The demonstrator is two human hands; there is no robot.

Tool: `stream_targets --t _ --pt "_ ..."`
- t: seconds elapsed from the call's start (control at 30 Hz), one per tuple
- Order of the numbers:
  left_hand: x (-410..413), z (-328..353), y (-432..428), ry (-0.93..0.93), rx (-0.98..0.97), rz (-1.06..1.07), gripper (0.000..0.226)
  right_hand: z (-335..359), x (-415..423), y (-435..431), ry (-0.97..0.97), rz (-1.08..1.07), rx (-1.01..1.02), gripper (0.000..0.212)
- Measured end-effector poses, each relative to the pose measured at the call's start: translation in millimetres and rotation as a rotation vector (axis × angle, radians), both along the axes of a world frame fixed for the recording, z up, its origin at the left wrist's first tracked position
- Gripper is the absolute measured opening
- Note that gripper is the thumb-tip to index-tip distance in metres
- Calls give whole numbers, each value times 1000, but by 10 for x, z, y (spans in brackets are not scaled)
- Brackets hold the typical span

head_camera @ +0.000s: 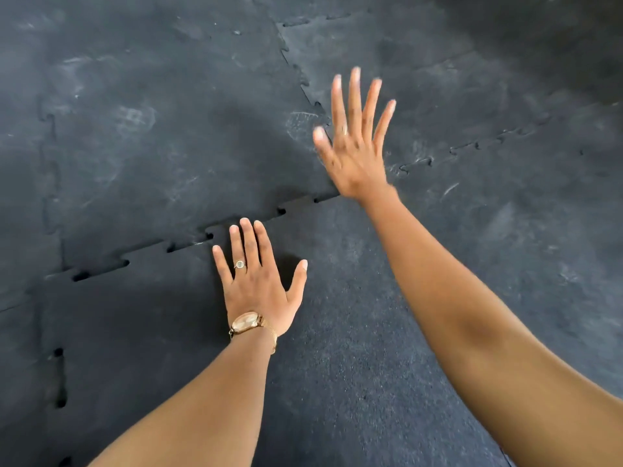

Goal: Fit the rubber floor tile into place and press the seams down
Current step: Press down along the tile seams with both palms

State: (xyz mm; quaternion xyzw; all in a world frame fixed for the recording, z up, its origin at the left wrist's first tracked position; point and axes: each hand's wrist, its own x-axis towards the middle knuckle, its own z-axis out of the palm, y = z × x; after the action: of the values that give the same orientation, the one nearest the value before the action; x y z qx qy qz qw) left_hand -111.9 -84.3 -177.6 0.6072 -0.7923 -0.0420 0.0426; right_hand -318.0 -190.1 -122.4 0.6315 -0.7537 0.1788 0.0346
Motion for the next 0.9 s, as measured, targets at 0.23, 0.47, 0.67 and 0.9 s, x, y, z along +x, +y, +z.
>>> stream_targets --t 0.23,0.47,0.67,0.9 --pt "-5 58 8 -18 48 -6 89 -485 -129 11 -18 -44 331 76" --pt "-14 65 0 -13 57 -4 89 -502 -140 -2 10 -26 368 84" --pt "-2 79 -1 7 67 1 89 -202 -159 -62 -91 53 259 80" --pt "-2 64 -7 11 60 -1 89 -118 -130 -253 4 -14 -68 81"
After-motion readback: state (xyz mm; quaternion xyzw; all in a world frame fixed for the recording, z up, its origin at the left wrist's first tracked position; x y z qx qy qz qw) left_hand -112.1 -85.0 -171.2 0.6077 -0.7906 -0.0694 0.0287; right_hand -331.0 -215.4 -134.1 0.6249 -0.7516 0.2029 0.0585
